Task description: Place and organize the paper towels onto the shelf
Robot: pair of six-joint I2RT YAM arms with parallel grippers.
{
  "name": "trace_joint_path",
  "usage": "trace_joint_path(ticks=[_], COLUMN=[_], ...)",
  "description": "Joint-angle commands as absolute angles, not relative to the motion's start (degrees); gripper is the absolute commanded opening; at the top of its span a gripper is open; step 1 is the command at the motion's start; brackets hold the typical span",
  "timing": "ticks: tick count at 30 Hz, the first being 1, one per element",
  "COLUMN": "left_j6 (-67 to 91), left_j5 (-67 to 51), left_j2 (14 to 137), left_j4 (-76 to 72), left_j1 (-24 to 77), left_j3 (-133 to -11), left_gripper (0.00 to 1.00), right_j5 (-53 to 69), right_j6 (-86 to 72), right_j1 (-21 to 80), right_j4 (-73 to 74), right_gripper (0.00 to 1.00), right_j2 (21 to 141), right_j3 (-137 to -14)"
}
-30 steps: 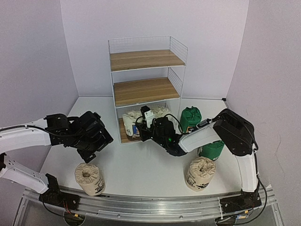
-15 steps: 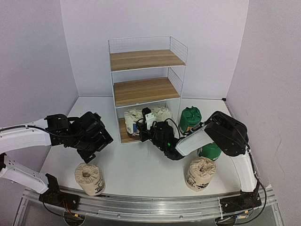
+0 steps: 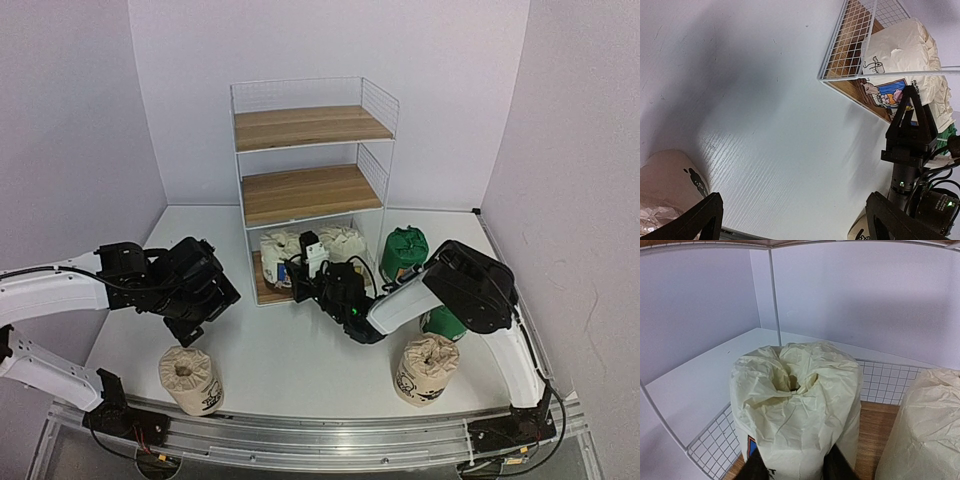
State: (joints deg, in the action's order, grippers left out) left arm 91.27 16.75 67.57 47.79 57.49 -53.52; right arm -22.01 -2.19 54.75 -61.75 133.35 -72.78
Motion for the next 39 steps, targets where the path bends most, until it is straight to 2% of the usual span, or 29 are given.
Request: trace_joint_path(ticks=[1,5,12,22,32,39], left_j6=[92.2,92.5,92.3,91.4,90.5,90.3], left_j5=[18.2,18.3,17.9,17.1,16.5,16.2], left_j2=[66.8,66.7,65.8,65.7,65.2,65.2], left_j4=[48.1,47.4,46.1,44.2,41.7,40.9], left_j1=[57.6,57.6,57.6,57.6,57.6,57.6], left_j3=[-52.9,-52.4,-51.2,-50.4,-49.1,-48.6], left_gripper=[1.0,1.0,1.0,1.0,1.0,1.0], right_j5=[-19.4,-18.8,-18.4,-16.6,-18.2,-22.8], right_j6=[-3.3,-3.2,-2.4,-2.6,-3.3,-1.9], right_j1=[56.0,56.1,56.1,56.2,56.3,56.3], right_j4=[-60.3,-59.7,-58.8,-51.9,-47.4,-45.1], right_gripper=[0.42,0.51,0.59,0.81,0.82,0.8], right_j2=[134.5,133.2,130.6,122.9,114.3,116.5], right_j3=[-71.4,-70.3,-69.5,-68.1,-65.8,-70.6])
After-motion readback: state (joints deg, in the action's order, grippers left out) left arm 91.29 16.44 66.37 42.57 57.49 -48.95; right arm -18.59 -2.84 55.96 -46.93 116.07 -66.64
